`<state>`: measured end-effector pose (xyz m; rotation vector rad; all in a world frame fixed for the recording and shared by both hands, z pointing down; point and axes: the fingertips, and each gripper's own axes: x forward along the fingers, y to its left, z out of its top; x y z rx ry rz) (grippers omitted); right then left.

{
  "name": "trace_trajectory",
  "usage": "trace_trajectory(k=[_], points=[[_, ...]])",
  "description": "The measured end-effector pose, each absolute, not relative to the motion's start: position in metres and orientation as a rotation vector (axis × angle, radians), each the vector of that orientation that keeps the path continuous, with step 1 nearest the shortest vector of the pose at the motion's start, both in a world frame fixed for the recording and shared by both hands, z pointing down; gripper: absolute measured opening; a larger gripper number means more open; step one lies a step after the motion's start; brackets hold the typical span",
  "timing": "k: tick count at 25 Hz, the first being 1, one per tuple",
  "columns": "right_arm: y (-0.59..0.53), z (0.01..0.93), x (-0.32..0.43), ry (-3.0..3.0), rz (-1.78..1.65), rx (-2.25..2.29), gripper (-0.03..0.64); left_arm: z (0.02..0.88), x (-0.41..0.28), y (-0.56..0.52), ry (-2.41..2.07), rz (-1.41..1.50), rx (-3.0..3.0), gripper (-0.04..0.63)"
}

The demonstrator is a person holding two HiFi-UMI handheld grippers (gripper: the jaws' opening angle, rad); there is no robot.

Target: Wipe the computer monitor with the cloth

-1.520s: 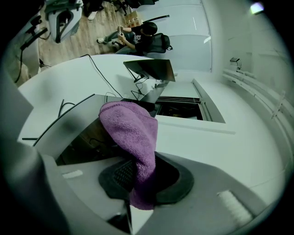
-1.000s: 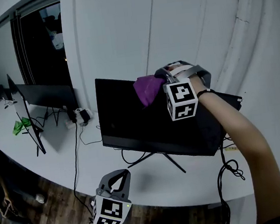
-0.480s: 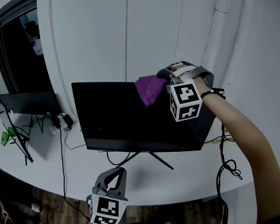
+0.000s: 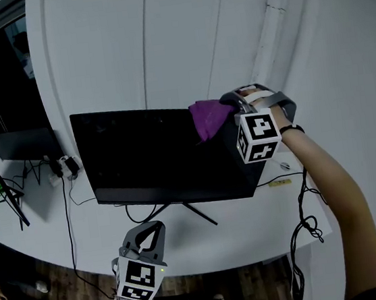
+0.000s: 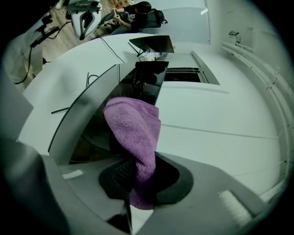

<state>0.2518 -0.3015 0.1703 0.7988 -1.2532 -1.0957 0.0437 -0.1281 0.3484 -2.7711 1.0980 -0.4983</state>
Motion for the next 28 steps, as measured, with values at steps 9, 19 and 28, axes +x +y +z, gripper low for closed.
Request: trace_trajectory(k=[9, 19, 28], points=[[-0.282, 0.171, 0.328, -1.249, -0.978, 0.916, 0.077, 0.348, 0.073, -0.13, 1.041, -0.493, -2.795, 0.006], [-0.26, 0.172, 0.401, -1.252, -0.873, 1.066, 0.077, 0.35, 0.096, -0.131, 1.023, -0.489, -2.799, 0.006], [-0.247, 0.175, 0.455, -1.336, -0.753, 1.297, 0.077, 0.349, 0.106, -0.13, 1.037, -0.504, -2.791, 0.006]])
